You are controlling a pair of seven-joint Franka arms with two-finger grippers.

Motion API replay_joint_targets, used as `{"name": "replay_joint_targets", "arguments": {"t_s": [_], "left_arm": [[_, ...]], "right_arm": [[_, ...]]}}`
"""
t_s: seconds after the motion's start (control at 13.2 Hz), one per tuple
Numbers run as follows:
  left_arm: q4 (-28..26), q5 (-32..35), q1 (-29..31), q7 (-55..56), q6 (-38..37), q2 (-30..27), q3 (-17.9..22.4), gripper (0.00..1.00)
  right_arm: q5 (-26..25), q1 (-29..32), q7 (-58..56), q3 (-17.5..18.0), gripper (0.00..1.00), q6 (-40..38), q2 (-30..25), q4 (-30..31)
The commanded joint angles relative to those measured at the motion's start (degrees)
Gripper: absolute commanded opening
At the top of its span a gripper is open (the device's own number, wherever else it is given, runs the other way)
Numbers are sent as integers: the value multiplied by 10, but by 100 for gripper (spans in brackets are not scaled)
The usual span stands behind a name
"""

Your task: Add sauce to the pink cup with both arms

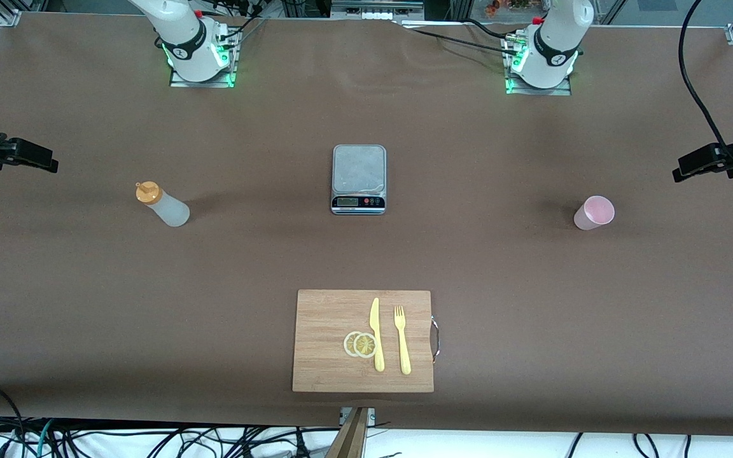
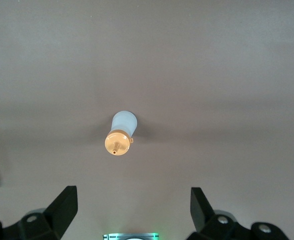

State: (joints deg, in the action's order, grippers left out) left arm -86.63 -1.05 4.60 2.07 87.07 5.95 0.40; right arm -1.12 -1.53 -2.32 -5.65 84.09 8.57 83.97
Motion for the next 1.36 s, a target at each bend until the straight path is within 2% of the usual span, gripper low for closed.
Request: {"name": "replay_joint_targets", "arguments": {"t_s": [0.0, 0.53, 1.29], "left_arm": [[7, -14, 1, 1, -3, -1, 3, 100], [8, -11, 1, 5, -2, 3, 3, 100], [-44, -7, 3, 4, 1, -9, 3, 100]], "right_arm": [[-2, 3, -3, 0, 100, -3, 8, -16], [-2, 3, -3, 0, 100, -3, 8, -16], [-2, 3, -3, -1, 100, -4, 8, -16]]}}
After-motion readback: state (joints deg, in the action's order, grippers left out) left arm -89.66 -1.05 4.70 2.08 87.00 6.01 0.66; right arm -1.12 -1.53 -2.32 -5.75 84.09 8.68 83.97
